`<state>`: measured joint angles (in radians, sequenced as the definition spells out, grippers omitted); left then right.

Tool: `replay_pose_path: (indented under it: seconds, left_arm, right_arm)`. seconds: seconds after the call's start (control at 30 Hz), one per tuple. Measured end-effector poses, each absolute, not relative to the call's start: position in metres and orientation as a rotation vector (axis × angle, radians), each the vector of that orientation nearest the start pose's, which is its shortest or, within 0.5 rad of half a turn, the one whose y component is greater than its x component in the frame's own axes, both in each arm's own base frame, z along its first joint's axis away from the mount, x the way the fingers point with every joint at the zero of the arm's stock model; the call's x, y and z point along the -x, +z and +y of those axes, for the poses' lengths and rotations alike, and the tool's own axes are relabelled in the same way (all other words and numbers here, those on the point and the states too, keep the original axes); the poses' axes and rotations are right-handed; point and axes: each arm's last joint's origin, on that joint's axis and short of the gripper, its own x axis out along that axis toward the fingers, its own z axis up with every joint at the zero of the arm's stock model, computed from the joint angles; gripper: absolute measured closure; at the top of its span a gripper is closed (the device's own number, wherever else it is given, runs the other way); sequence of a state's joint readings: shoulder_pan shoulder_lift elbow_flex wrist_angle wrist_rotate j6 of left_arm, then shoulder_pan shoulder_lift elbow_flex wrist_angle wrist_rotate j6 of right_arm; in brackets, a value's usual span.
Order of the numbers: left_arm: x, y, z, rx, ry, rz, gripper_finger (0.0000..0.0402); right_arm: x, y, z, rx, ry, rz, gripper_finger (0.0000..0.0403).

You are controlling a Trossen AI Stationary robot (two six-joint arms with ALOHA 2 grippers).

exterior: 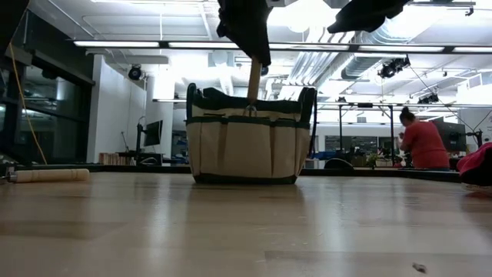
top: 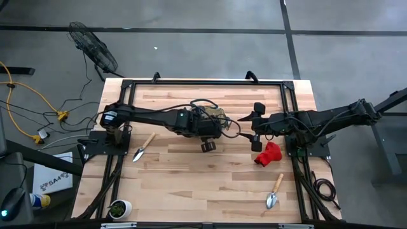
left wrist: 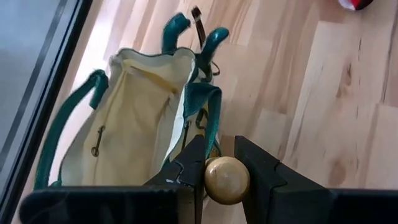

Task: Pick & Place Garden tools in Gardening bag
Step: Put the hand rake into the gardening bag

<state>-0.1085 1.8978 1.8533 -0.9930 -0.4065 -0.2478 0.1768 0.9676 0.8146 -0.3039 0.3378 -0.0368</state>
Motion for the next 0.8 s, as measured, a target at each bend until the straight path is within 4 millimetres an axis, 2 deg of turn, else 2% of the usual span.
replay_pose_path:
  seconds: [0.37, 0.8]
  left_arm:
    - [-0.400, 0.323, -0.030, -0.045, 0.395, 0.948, 0.0342]
    - [-0.398, 0.324, -0.041, -0.207, 0.444, 0.933, 0.0342]
  right_arm:
    - [-0.205, 0.300, 0.027, 0.148, -0.151, 0.455, 0.0160]
    - [-0.204, 0.298, 0.027, 0.143, -0.153, 0.477, 0.0160]
